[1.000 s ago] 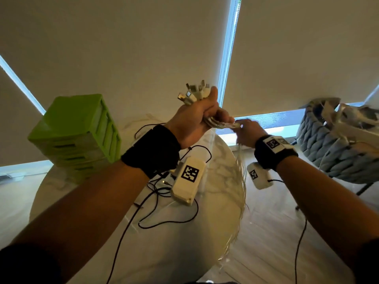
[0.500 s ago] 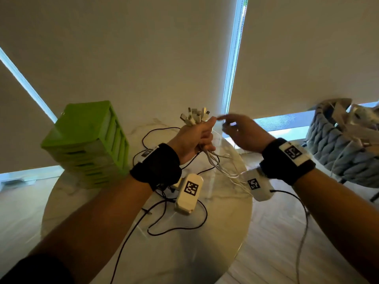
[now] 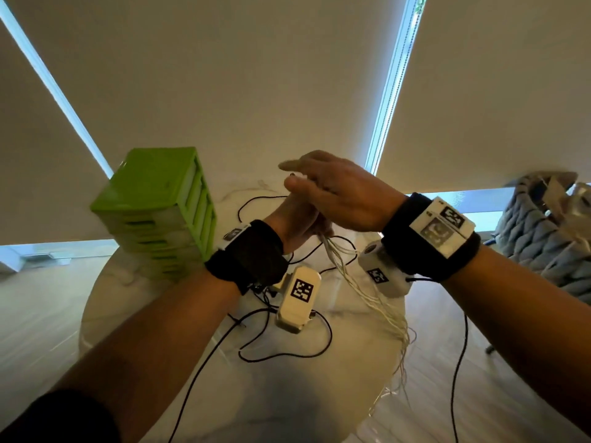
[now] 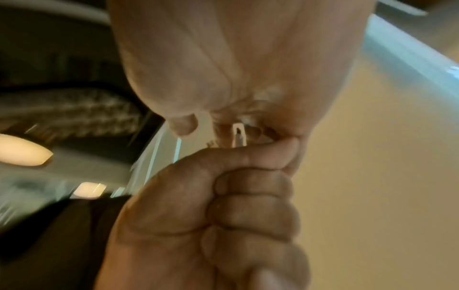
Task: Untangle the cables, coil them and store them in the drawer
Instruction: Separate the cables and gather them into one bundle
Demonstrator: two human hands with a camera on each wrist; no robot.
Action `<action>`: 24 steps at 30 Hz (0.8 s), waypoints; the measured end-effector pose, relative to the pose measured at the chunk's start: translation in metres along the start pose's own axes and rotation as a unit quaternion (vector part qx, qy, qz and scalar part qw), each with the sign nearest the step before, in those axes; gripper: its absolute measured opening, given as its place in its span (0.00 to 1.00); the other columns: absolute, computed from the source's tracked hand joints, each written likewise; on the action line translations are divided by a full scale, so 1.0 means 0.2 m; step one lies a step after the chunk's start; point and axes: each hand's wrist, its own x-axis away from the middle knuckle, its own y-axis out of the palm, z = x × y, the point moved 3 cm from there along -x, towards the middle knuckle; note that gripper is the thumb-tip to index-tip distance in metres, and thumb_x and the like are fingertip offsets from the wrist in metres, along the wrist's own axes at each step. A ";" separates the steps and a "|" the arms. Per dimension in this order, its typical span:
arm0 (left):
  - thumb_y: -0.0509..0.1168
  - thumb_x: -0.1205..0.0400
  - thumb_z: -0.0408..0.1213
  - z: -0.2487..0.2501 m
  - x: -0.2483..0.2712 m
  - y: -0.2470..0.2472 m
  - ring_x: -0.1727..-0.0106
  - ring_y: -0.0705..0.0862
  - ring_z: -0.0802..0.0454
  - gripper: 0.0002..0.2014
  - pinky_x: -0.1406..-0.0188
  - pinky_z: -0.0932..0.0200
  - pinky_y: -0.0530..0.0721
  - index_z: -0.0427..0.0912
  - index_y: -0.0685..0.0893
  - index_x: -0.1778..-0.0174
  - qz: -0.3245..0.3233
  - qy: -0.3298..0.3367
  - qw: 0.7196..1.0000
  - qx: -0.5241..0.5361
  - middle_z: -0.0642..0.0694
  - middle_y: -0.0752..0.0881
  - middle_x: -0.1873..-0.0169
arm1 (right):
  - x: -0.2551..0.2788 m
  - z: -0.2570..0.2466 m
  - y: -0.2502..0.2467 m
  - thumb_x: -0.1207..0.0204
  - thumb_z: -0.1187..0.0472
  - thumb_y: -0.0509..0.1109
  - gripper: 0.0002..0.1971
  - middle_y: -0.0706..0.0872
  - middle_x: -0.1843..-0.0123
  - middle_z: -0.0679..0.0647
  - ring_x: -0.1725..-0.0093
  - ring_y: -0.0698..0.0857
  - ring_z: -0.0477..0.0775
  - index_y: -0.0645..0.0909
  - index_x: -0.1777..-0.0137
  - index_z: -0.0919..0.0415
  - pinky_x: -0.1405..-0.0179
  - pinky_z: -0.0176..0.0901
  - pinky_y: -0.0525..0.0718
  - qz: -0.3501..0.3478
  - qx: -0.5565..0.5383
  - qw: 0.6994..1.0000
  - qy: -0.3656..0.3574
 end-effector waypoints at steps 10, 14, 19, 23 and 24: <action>0.59 0.15 0.49 0.08 -0.11 -0.07 0.85 0.55 0.56 0.27 0.79 0.62 0.67 0.48 0.58 0.80 -0.038 0.002 0.992 0.124 0.53 0.55 0.85 | 0.17 0.44 0.50 0.19 0.49 0.65 0.09 0.89 0.66 0.50 0.64 0.87 0.48 0.84 0.51 0.51 0.47 0.50 0.84 -0.232 -0.216 0.928 0.198; 0.57 0.15 0.51 0.14 -0.10 -0.14 0.87 0.55 0.57 0.30 0.81 0.64 0.64 0.48 0.60 0.84 -0.051 0.011 0.989 0.140 0.53 0.56 0.88 | 0.28 0.71 0.51 0.19 0.50 0.66 0.13 0.82 0.74 0.46 0.72 0.79 0.48 0.84 0.62 0.54 0.63 0.40 0.81 -0.203 -0.142 0.915 0.320; 0.54 0.14 0.53 0.28 -0.10 -0.31 0.87 0.56 0.57 0.31 0.81 0.64 0.61 0.49 0.60 0.85 -0.014 0.063 0.982 0.177 0.54 0.57 0.89 | 0.54 1.04 0.51 0.19 0.48 0.66 0.17 0.78 0.69 0.55 0.71 0.74 0.53 0.83 0.65 0.57 0.64 0.41 0.77 -0.119 -0.111 0.894 0.417; 0.56 0.14 0.51 0.23 -0.12 -0.33 0.86 0.55 0.57 0.29 0.81 0.63 0.61 0.49 0.60 0.82 0.041 0.066 0.986 0.149 0.54 0.56 0.88 | 0.60 1.08 0.50 0.19 0.50 0.66 0.17 0.78 0.72 0.52 0.72 0.74 0.51 0.81 0.68 0.56 0.68 0.38 0.73 -0.077 -0.090 0.895 0.431; 0.58 0.14 0.50 0.20 -0.13 -0.32 0.86 0.56 0.57 0.26 0.80 0.62 0.61 0.50 0.61 0.80 0.065 0.074 0.989 0.107 0.54 0.57 0.87 | 0.59 1.08 0.49 0.18 0.50 0.66 0.18 0.78 0.71 0.52 0.71 0.74 0.51 0.80 0.68 0.56 0.67 0.39 0.73 -0.079 -0.083 0.893 0.435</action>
